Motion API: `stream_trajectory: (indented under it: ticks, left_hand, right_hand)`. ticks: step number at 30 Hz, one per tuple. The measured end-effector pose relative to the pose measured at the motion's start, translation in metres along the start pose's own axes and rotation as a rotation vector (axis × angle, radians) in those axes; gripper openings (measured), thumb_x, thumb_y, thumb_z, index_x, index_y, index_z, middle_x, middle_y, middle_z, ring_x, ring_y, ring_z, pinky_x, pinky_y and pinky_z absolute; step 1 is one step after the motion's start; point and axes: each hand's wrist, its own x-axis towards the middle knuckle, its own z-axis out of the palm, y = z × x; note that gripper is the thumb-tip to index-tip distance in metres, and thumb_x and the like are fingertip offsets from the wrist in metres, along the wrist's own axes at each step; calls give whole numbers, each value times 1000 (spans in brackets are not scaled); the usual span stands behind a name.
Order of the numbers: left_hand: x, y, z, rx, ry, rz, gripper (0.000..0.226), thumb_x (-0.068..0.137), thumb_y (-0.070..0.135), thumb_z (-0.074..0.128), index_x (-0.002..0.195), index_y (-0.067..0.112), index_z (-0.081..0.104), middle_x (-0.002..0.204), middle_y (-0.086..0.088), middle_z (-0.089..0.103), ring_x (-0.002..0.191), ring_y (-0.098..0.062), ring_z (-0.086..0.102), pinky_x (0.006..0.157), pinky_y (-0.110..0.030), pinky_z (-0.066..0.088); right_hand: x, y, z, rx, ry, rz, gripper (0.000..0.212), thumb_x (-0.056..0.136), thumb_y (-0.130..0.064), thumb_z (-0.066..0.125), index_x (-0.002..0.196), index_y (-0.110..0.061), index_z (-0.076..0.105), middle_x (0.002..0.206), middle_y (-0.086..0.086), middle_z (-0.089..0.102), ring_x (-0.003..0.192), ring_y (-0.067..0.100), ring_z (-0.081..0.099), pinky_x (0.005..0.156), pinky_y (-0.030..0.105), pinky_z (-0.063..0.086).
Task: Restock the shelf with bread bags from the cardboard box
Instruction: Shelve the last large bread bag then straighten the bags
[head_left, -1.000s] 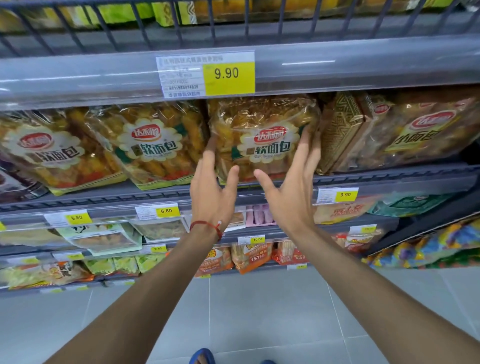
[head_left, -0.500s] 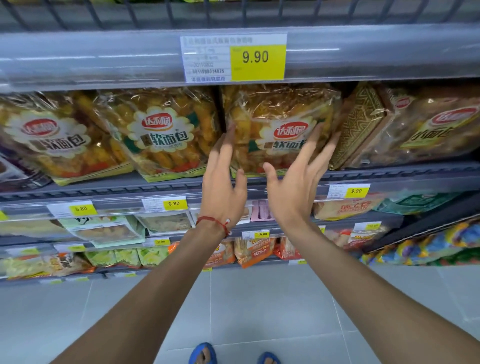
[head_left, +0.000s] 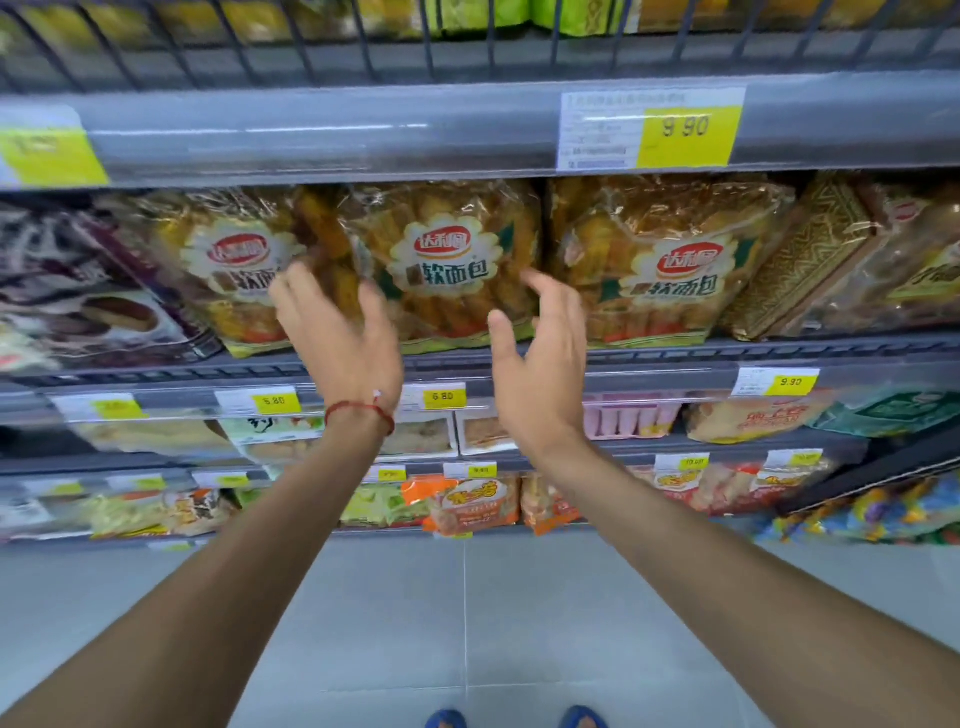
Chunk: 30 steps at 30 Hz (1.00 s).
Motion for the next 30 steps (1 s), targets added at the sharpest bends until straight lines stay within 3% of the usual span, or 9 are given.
stream_trajectory:
  ticks: [3, 6, 10, 15, 18, 21, 26, 30]
  left_hand:
    - [30, -1, -4, -80, -25, -44, 44, 93, 21, 53, 130, -3, 50, 131, -22, 55, 123, -36, 50, 105, -37, 36]
    - [45, 2, -3, -130, -52, 21, 31, 99, 23, 52, 127, 12, 61, 122, -9, 67, 108, -24, 60, 88, -18, 39]
    - [47, 5, -2, -205, -65, 8, 25, 100, 21, 55, 119, 11, 67, 107, 0, 67, 94, -10, 54, 71, -2, 31]
    - [47, -1, 1, -262, -58, 10, 20, 95, 24, 63, 110, 13, 70, 94, 10, 67, 90, -6, 60, 76, -6, 38]
    - [53, -6, 2, -280, -45, -6, 15, 93, 24, 65, 102, 14, 72, 90, 11, 70, 91, -10, 65, 88, -20, 48]
    - [58, -10, 2, -316, -36, -38, 7, 93, 21, 64, 90, 15, 67, 86, 2, 70, 88, -19, 66, 87, -35, 52]
    - [58, -1, 5, -334, 7, -65, 8, 94, 18, 62, 86, 18, 61, 80, 5, 62, 84, -18, 61, 77, -30, 50]
    - [50, -3, 6, -362, -4, -66, 3, 97, 18, 57, 94, 18, 58, 86, 3, 62, 83, -14, 60, 77, -26, 47]
  right_hand:
    - [24, -14, 6, -37, -8, 36, 48, 105, -29, 54, 149, -15, 44, 128, 10, 53, 125, 28, 46, 98, 28, 32]
    - [45, -22, 10, -54, 58, 40, 52, 104, -33, 56, 153, -20, 41, 142, 8, 52, 123, 26, 51, 100, 34, 38]
    - [54, -23, 18, 12, 152, 68, 50, 103, -29, 59, 150, -21, 42, 146, 5, 51, 122, 22, 56, 95, 32, 43]
    - [58, -26, 18, -68, 201, 72, 27, 102, -29, 61, 128, -27, 61, 129, -1, 59, 97, 13, 52, 79, 26, 37]
    - [58, -26, 19, -63, 282, 97, 8, 99, -28, 65, 105, -32, 68, 114, -6, 69, 93, 17, 63, 78, 35, 49]
    - [59, -26, 17, -62, 304, 146, 7, 98, -26, 66, 95, -32, 69, 103, -9, 75, 96, 21, 67, 82, 40, 53]
    - [64, -29, 20, -54, 364, 187, 5, 95, -31, 69, 94, -32, 74, 95, -11, 76, 94, 21, 68, 76, 33, 47]
    - [69, -30, 23, 99, 409, 184, 22, 83, -16, 81, 81, -33, 67, 75, -15, 70, 79, 16, 70, 75, 45, 58]
